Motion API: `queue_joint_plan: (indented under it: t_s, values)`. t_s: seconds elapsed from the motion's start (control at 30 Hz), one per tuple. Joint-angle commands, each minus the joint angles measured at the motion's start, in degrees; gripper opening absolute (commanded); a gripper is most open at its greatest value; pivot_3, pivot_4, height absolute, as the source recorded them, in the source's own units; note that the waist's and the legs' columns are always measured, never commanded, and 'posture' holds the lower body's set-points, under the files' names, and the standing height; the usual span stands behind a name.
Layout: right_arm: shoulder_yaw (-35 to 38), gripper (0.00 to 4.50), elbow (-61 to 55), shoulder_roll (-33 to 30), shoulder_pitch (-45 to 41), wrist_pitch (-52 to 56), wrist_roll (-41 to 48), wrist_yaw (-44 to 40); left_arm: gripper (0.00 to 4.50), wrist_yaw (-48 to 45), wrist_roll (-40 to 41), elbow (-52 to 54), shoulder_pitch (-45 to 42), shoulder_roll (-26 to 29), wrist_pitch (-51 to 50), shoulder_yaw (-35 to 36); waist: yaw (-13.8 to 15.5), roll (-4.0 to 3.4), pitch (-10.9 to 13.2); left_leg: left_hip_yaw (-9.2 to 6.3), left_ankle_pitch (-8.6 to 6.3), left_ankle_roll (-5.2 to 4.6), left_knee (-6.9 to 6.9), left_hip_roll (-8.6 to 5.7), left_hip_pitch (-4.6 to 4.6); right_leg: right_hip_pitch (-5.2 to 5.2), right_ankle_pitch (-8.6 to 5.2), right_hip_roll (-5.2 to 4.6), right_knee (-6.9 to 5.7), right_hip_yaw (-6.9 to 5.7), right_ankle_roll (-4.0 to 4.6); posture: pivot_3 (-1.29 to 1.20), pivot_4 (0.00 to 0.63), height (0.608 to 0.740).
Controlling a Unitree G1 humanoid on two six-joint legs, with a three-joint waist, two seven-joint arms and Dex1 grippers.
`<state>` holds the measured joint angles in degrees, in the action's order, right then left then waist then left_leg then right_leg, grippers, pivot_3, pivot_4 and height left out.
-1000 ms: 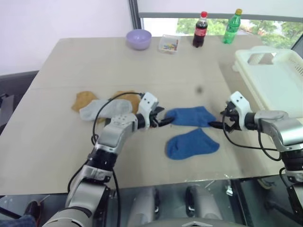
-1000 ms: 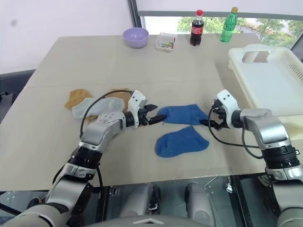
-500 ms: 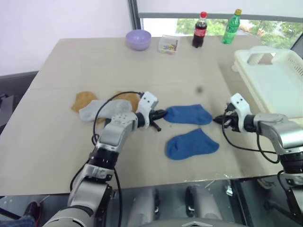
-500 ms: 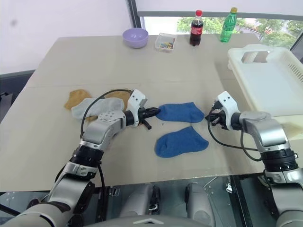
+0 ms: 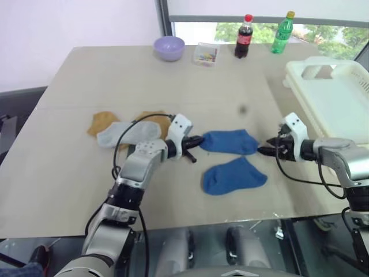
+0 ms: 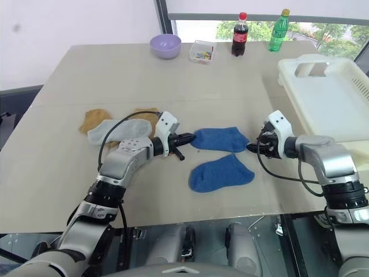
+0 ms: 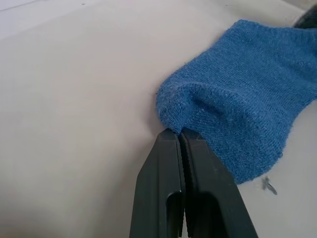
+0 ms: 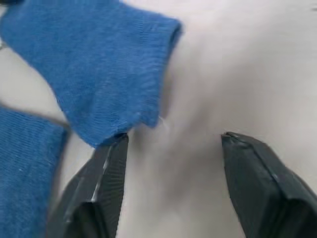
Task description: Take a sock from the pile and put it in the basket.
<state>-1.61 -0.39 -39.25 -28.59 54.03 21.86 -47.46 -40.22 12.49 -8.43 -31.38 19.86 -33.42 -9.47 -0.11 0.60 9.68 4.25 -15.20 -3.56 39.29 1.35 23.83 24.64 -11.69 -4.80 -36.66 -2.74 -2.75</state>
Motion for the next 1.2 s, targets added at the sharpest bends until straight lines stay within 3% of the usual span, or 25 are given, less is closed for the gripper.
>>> queue_joint_plan:
  t_s: [0.03,0.53,0.7,0.8,0.93,1.2]
  values:
    - [2.53,2.76,-2.88,2.28,-1.82,2.98,3.37,1.36,0.00,-0.57,-0.70,-0.42,1.04,-0.30,-1.06,-1.55,-0.02,0.00,0.00,0.00,0.00,0.00,0.00,0.01,-0.02,0.00,0.00,0.00,-0.03,0.00,0.00,0.00,0.150,0.733]
    - [3.32,2.76,-6.15,1.42,-0.21,5.63,10.16,-1.95,0.00,-0.29,-1.26,-1.17,0.95,-0.46,0.00,-1.23,0.63,0.00,-0.01,-0.01,-0.02,-0.04,0.03,-0.01,-0.01,0.00,0.00,-0.03,-0.06,0.00,0.00,0.00,0.150,0.733]
    - [3.60,2.76,-3.33,2.26,-1.56,5.82,9.59,0.75,0.00,-0.40,-1.50,-1.63,0.63,-0.67,0.34,-1.30,0.65,0.00,-0.01,-0.01,-0.03,-0.05,0.03,-0.01,-0.01,0.00,0.00,-0.02,-0.06,0.00,0.00,0.00,0.150,0.733]
    - [3.59,1.98,-2.18,3.13,-2.17,6.03,9.13,2.91,0.00,-0.54,-1.63,-1.42,0.79,-0.59,0.70,-1.36,0.69,0.00,-0.01,0.00,-0.02,-0.04,0.04,-0.01,-0.02,0.00,0.00,-0.01,-0.07,0.01,0.00,0.00,0.150,0.733]
    - [3.34,0.14,-1.32,3.45,-2.39,5.60,8.97,3.49,0.00,-0.73,-2.03,-1.08,1.31,-0.37,1.22,-1.46,0.72,0.00,-0.01,0.01,-0.02,-0.04,0.04,-0.02,-0.01,0.00,0.00,-0.02,-0.07,0.01,0.00,0.00,0.150,0.733]
    - [4.52,0.04,-4.14,2.54,-1.36,6.11,10.18,2.42,0.00,-2.91,2.10,4.73,3.80,-2.07,8.97,2.25,0.67,0.00,0.00,0.01,-0.02,-0.05,0.04,0.00,0.00,0.02,0.00,-0.02,-0.07,0.01,0.00,0.00,0.150,0.733]
